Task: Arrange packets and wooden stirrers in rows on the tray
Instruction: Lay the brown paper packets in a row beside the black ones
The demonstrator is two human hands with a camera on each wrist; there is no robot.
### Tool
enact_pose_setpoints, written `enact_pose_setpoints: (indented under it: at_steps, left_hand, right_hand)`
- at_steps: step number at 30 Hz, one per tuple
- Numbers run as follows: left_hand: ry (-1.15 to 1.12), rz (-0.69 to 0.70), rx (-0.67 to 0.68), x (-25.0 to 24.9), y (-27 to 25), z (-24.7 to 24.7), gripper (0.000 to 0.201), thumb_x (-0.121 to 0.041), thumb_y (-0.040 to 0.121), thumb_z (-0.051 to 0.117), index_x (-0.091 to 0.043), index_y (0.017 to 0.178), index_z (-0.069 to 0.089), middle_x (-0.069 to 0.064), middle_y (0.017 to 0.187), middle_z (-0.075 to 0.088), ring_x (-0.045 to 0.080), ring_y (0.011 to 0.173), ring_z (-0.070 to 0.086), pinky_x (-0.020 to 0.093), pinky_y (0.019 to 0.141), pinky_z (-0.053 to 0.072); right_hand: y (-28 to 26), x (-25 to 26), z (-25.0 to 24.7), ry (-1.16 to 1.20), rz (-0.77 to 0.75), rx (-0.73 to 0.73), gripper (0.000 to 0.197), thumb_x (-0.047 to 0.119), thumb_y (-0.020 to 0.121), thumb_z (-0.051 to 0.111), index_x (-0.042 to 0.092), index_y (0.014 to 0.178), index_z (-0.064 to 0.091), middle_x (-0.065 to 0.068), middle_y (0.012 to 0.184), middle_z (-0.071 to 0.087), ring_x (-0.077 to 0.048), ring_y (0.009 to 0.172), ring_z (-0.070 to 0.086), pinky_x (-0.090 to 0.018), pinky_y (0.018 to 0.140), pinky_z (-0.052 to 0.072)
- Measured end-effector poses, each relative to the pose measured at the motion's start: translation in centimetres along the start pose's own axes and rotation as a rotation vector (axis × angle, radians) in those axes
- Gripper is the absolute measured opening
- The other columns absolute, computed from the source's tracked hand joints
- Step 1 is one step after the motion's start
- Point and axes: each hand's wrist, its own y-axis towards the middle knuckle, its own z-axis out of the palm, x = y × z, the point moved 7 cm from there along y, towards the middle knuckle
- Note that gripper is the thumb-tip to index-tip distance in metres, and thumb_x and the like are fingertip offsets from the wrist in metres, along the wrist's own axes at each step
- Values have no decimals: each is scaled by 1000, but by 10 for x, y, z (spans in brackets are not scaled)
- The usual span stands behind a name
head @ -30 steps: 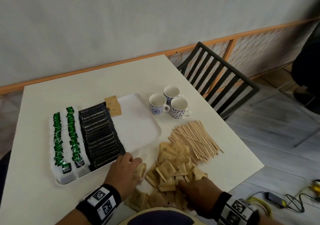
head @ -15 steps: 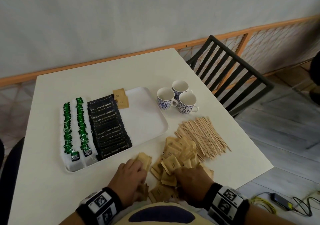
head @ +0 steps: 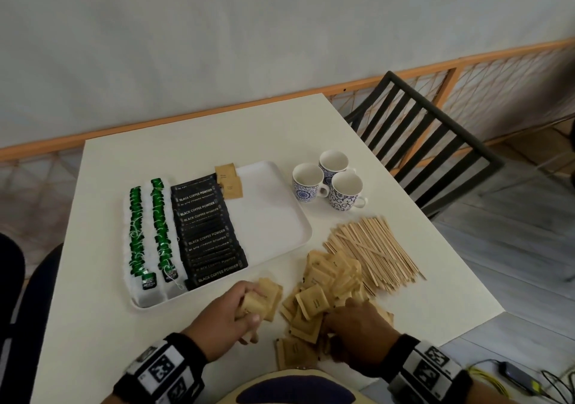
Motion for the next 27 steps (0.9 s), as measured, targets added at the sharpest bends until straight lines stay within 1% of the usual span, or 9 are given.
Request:
enact_pose_setpoints:
  at_steps: [4, 7, 10, 12, 15, 18, 21, 24, 27]
  left_hand:
    - [-337, -14, 31, -12, -2, -15, 54, 9, 89, 52, -32, 123, 46, 20, 107, 64, 38, 87, 70, 40, 72, 56]
    - [-522, -40, 25, -17, 1, -25, 53, 17, 90, 41, -22, 122, 55, 19, 119, 60, 39, 92, 69, 41, 75, 58]
    - [-661, -35, 14, -32, 0, -35, 28, -6, 97, 42, -4, 118, 61, 24, 114, 65, 39, 93, 68, 40, 76, 58]
    - [-672, 3, 2, -40, 0, -43, 38, -27, 95, 44, -2, 114, 65, 24, 108, 69, 36, 94, 68, 39, 76, 56]
    - [-578, 61, -73, -46, 2, -61, 42, -39, 84, 69, -1, 101, 68, 24, 98, 70, 29, 84, 70, 35, 71, 56]
    - [-500, 81, -231, -43, 7, -84, 29, -34, 83, 72, -5, 87, 72, 23, 90, 70, 29, 77, 67, 35, 68, 54]
    - [-437, 85, -337, -41, 11, -104, 17, -24, 86, 65, -12, 77, 74, 17, 80, 71, 21, 72, 65, 31, 65, 52]
    - [-315, 66, -366, -39, 17, -116, 22, -30, 85, 70, -25, 64, 72, -1, 64, 68, 8, 61, 60, 24, 61, 46]
    - [-348, 15, -344, -33, 28, -123, 35, -52, 65, 74, -17, 70, 72, 10, 72, 73, 25, 67, 68, 37, 68, 54]
  right_hand:
    - [12, 7, -43, 353, 25, 50, 29, 24, 88, 67, 24, 116, 58, 14, 104, 59, -1, 92, 59, -28, 92, 52]
    - [34, 26, -79, 408, -30, 33, 30, 22, 87, 66, 24, 114, 54, 11, 96, 60, -13, 89, 60, -33, 84, 52]
    - [58, 51, -105, 532, -91, 33, 37, 17, 85, 71, 22, 115, 51, 0, 103, 63, -12, 72, 62, -28, 65, 54]
    - [73, 67, -119, 539, -106, 33, 38, 15, 83, 73, 20, 110, 47, -6, 101, 65, -15, 66, 63, -29, 59, 54]
    - [93, 82, -129, 510, -104, 26, 42, 20, 78, 80, 21, 101, 45, -4, 92, 67, -15, 64, 66, -28, 60, 56]
    - [112, 84, -133, 603, -106, -35, 34, 19, 77, 80, 20, 96, 51, 0, 87, 65, -19, 66, 69, -31, 65, 59]
    - [129, 80, -134, 920, -86, -82, 16, 19, 86, 71, 17, 80, 57, -10, 79, 66, -25, 66, 68, -39, 71, 59]
    - [146, 78, -135, 1069, -76, -68, 16, 20, 90, 67, 14, 76, 63, -10, 75, 64, -15, 61, 62, -27, 60, 53]
    - [165, 73, -139, 1054, -74, -74, 17, 21, 89, 68, 18, 72, 67, -1, 64, 59, -10, 57, 52, -22, 53, 42]
